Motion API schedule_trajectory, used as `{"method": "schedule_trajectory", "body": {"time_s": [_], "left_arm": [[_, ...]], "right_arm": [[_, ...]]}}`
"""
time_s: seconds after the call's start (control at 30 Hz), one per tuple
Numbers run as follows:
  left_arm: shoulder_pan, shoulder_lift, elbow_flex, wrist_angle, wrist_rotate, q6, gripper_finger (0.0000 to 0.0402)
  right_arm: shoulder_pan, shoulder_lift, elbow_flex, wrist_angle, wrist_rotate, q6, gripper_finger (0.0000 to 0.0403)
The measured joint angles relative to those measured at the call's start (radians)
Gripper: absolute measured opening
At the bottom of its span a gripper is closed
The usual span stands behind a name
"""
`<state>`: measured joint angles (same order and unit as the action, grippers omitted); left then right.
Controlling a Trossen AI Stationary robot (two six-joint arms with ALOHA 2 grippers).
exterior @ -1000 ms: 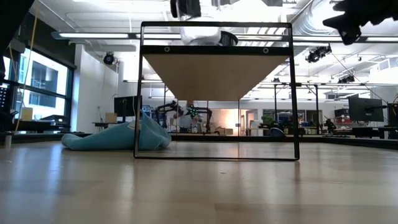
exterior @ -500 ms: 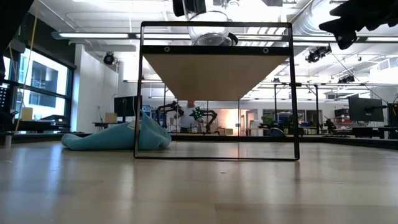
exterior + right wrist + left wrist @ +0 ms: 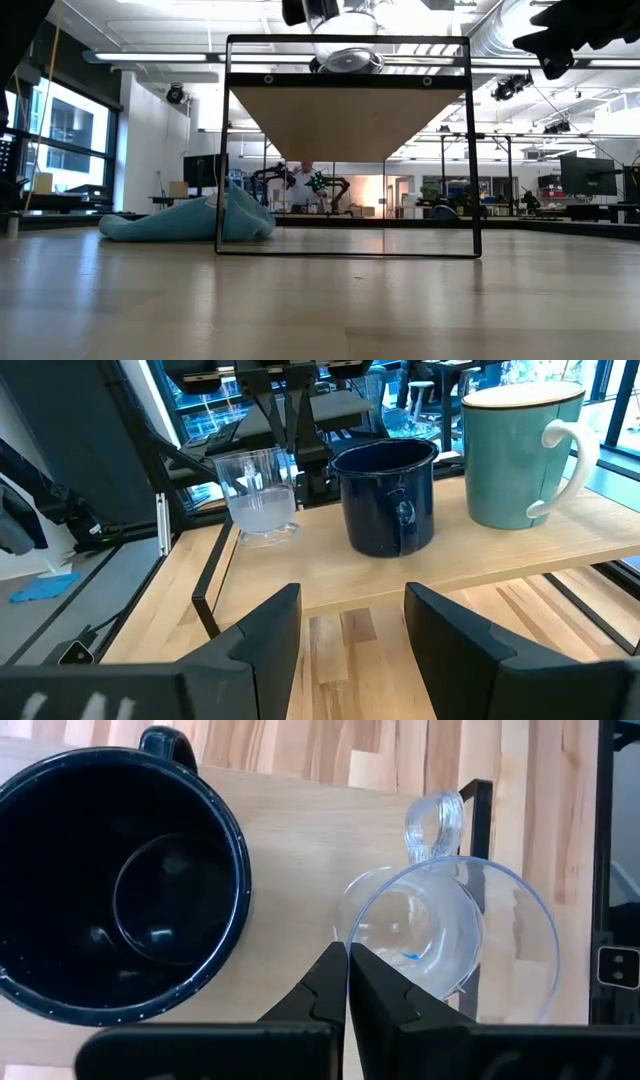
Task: Stack small to large cups/mugs on shelf
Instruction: Put the transparent mug on the shelf
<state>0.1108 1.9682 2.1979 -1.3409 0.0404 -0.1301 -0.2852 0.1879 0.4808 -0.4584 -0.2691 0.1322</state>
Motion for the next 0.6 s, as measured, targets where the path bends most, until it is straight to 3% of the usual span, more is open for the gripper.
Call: {"method": "schedule_trajectory", "body": {"time_s": [0.6], "left_arm": [[-0.007, 0.046, 0.0, -0.024, -0.008, 0.004, 0.0]], "right_arm": [[0.0, 0.0, 0.0, -0.023, 0.0, 0.006, 0.0171]]}}
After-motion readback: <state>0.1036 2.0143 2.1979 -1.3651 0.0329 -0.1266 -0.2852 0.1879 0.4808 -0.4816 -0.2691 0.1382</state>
